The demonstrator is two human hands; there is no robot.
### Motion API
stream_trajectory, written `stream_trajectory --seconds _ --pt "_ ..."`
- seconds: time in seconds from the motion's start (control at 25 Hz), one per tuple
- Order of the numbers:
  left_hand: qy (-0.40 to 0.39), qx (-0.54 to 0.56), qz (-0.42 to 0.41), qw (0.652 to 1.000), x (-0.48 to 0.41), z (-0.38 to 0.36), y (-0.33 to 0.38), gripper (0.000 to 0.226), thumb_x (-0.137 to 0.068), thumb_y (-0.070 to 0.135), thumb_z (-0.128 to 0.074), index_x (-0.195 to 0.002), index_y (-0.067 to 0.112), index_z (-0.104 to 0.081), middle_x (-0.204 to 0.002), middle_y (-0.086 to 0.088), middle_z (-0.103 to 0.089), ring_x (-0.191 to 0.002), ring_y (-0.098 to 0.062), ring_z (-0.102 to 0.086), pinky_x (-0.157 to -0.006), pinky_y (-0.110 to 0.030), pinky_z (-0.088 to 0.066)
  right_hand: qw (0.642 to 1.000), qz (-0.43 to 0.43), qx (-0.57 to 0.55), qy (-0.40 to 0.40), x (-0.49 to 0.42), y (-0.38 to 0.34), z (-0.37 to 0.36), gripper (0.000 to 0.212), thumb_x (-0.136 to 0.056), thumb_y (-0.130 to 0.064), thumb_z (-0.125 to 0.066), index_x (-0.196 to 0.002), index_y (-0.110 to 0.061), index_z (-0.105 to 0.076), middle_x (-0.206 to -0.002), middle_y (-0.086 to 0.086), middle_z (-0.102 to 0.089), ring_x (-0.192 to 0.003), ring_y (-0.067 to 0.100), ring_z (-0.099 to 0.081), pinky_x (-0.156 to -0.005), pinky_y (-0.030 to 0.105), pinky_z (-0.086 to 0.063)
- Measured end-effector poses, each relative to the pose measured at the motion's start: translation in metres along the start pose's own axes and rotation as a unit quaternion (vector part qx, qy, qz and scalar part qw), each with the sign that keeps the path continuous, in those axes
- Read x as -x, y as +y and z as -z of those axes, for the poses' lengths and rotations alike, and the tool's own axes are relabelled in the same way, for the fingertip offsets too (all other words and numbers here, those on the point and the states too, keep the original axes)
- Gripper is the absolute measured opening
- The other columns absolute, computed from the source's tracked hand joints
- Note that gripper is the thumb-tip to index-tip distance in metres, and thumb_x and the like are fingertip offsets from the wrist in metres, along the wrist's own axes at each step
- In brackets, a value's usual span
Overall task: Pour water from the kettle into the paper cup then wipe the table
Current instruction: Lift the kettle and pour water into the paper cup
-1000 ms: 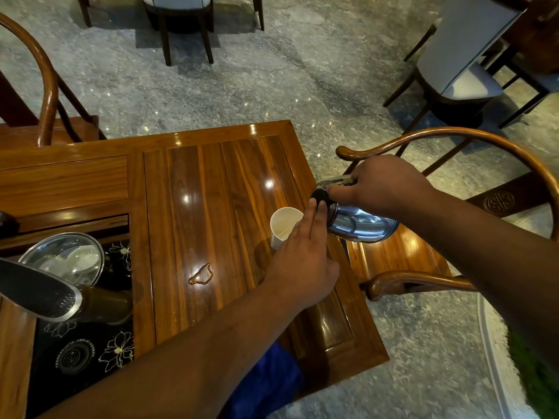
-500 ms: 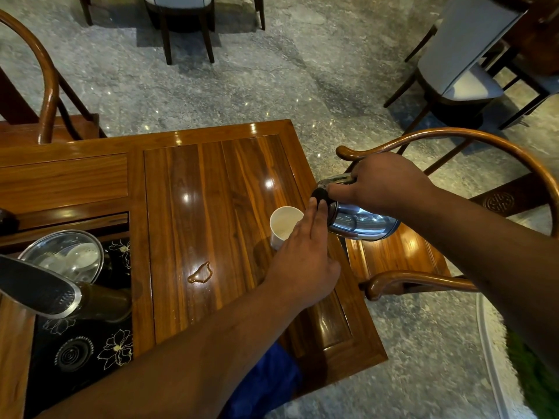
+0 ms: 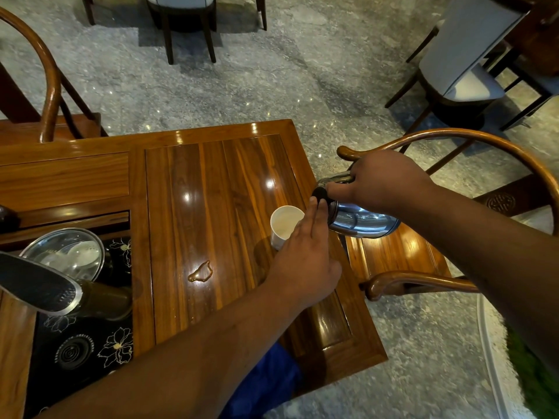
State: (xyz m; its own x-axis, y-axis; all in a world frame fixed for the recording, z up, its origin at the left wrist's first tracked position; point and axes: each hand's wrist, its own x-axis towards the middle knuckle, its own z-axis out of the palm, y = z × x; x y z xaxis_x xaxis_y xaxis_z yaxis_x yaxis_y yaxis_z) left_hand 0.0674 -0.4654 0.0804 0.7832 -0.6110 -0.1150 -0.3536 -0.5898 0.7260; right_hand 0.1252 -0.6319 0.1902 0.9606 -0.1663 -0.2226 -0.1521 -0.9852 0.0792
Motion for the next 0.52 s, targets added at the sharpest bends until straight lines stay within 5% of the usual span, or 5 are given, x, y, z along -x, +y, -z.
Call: stream_trajectory --seconds 0.52 --pt "0.006 0.005 0.003 1.0 0.0002 -0.0012 0.0027 0.105 -0.094 0.027 -0.062 -0.164 0.025 0.017 -0.175 0.006 0.017 -0.162 -0.02 -0.008 -0.12 -0.039 -0.031 1.0 0.009 0.015 0.004 -0.0009 -0.0027 0.0038 0.078 -0.087 -0.083 -0.05 -0.061 -0.011 -0.065 -0.062 0.007 -0.059 -0.056 0.019 -0.055 -0.052 0.028 -0.036"
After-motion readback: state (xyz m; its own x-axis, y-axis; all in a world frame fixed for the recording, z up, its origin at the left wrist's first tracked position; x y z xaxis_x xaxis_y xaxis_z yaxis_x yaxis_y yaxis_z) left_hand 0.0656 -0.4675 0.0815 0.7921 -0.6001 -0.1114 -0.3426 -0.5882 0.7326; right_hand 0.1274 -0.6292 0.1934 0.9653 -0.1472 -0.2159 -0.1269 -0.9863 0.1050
